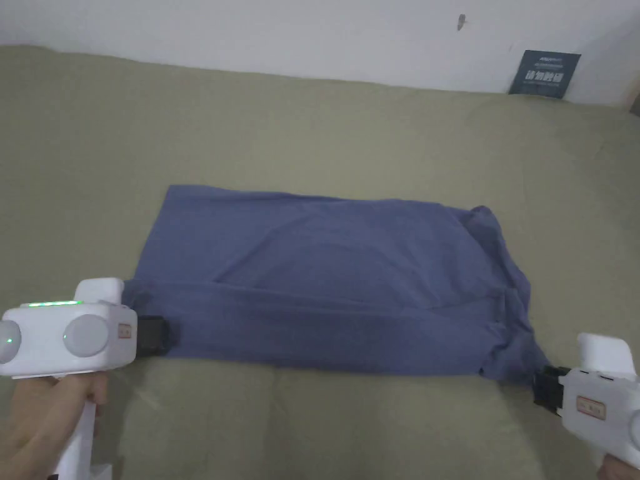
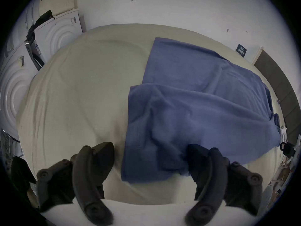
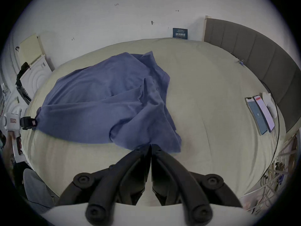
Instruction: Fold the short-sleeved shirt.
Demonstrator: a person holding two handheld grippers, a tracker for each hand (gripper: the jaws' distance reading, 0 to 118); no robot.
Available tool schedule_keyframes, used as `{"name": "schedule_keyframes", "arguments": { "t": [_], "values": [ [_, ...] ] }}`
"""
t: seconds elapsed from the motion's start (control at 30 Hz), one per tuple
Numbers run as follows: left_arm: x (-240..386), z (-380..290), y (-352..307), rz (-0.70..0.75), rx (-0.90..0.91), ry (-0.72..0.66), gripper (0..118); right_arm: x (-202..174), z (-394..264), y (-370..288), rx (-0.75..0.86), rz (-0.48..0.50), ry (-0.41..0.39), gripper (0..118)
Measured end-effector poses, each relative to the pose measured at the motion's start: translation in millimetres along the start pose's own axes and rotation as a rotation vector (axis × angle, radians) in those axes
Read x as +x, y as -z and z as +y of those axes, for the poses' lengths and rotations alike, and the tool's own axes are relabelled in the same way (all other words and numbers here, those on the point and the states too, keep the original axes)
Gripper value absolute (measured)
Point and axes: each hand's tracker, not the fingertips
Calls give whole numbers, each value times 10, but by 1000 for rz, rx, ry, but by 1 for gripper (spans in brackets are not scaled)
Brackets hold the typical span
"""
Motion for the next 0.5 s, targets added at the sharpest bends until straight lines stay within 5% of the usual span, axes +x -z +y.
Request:
{"name": "schedule_keyframes", "arguments": {
  "t": [0.07,0.13,0.2,0.27,0.33,0.4,0.5],
  "values": [
    [9,3,-43,-9,6,17,72,-2,29,27,-5,-2,-4,8],
    [8,5,-121,-19,24,33,35,13,58,52,1,-9,-6,13],
    [10,6,-157,-62,23,28,29,5,104,68,6,-16,-4,18],
    [55,17,-175,-61,24,45,12,23,158,112,-1,-18,4,55],
    [113,16,-176,-49,22,58,10,33,215,202,-20,-27,6,118],
    [136,23,-156,-46,21,79,10,49,341,301,-36,-17,-7,108],
    [113,19,-148,-51,20,59,10,50,479,507,-75,-30,-25,111]
  ]
}}
